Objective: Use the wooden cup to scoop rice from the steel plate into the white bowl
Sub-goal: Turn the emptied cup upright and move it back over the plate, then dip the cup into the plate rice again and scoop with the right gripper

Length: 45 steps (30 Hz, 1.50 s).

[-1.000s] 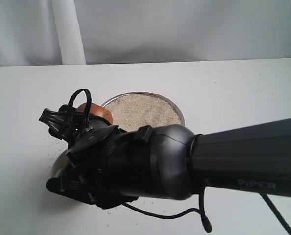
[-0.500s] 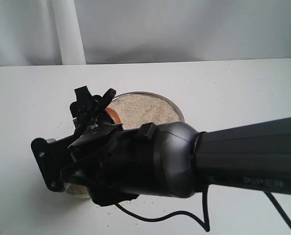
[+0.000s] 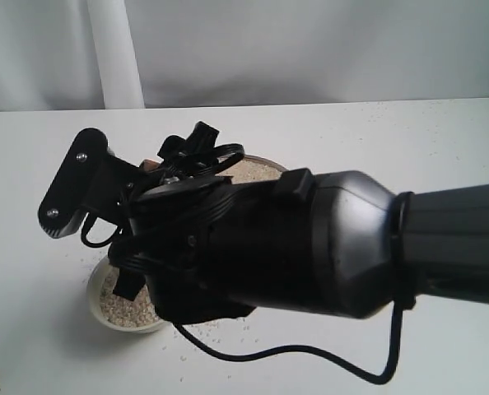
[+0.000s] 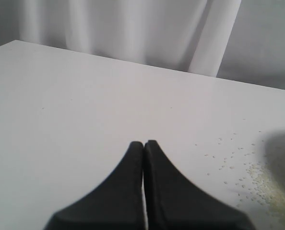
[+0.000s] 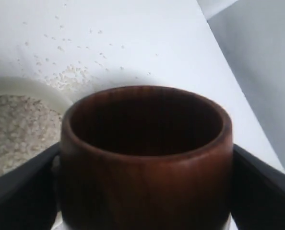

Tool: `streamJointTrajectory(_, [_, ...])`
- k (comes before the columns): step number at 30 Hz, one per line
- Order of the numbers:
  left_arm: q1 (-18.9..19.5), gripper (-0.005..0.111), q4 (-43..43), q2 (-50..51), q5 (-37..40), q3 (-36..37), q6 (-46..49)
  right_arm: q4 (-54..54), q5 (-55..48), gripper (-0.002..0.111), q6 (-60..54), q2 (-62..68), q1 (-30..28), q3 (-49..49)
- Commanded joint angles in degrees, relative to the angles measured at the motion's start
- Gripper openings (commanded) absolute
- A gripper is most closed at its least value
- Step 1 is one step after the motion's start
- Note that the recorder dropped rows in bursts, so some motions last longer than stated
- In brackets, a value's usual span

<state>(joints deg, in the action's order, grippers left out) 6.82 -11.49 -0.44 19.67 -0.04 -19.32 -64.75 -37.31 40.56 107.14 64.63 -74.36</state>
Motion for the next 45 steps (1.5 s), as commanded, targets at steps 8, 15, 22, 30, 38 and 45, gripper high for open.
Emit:
streamJointTrajectory(8, [-0.1,0.0,0.2,0.4,-0.4,0.0,-0.1,6.1,9.7,0.0,9.5,-1.4,-2.3,0.5])
streamJointTrajectory(15, [-0.1,0.0,0.2,0.4,-0.4,0.0,-0.1,11.0,27.5,0.0,7.0,-4.3,-9.9,4.6])
streamJointTrajectory(22, [-0.1,0.0,0.2,0.4,-0.4,0.0,-0.1,11.7,33.0,0.0,3.4,-6.6,-13.6,5.6])
streamJointTrajectory(30, [-0.1,0.0,0.2,0.4,-0.4,0.0,-0.1,13.0,34.3,0.0,-6.0,-7.8,-17.9,5.6])
streamJointTrajectory(38, [-0.1,0.0,0.2,0.4,-0.4,0.0,-0.1,10.7,19.4,0.0,-36.2,-5.2,-20.7,0.3])
streamJointTrajectory(45, [-0.1,0.0,0.2,0.4,-0.4,0.0,-0.1,7.6,14.0,0.0,-54.6,2.2,-20.7,-5.9])
